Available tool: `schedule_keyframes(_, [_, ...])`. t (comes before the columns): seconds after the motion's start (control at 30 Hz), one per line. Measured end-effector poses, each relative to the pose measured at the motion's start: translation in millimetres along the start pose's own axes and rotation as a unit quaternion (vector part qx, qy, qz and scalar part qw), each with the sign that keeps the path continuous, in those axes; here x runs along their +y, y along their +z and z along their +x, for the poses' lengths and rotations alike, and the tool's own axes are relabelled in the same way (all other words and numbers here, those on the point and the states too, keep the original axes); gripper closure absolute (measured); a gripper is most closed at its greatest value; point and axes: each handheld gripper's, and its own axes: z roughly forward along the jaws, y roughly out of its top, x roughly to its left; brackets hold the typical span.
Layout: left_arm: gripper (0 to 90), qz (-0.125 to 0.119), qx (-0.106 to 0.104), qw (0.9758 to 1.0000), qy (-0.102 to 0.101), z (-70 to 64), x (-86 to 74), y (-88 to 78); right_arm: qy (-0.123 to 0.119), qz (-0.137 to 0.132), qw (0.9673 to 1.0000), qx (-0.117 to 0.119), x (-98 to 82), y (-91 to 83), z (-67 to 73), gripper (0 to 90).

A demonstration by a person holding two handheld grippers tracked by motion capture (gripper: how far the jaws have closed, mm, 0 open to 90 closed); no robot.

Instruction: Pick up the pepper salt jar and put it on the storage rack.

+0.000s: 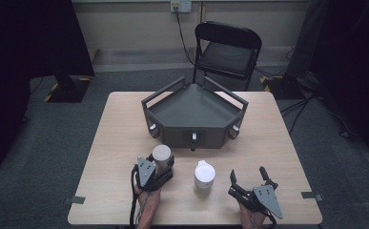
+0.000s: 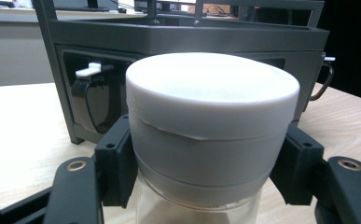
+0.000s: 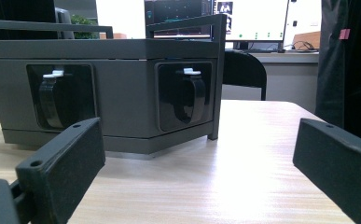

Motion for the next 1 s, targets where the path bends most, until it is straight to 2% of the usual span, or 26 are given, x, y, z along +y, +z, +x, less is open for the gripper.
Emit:
schedule_keyframes(0.17, [34.3,-0.002,-0.003,1.0,0.0,0.7,4.1,-1.8,0.0,0.0,1.0,0.0,0.0,-0.1,0.1,0.7])
schedule_keyframes(0.27, [34.3,-0.01,-0.009,0.9999,0.008,-1.5,9.6,-6.0,0.0,0.0,1.0,0.0,0.0,-0.1,0.1,0.7])
schedule_keyframes(0.53, [34.4,-0.024,-0.02,0.9994,0.015,-3.0,20.6,-9.7,0.0,0.0,1.0,0.001,0.0,-0.2,-0.4,0.7])
schedule_keyframes(0.9, [34.4,-0.033,-0.028,0.9988,0.023,1.5,37.7,-8.9,0.0,0.0,1.0,0.001,0.0,-0.2,-0.4,0.7])
schedule_keyframes(1.0, [34.3,-0.036,-0.029,0.9988,0.019,3.5,40.7,-8.8,0.0,0.0,1.0,0.001,0.0,-0.3,-0.5,0.7])
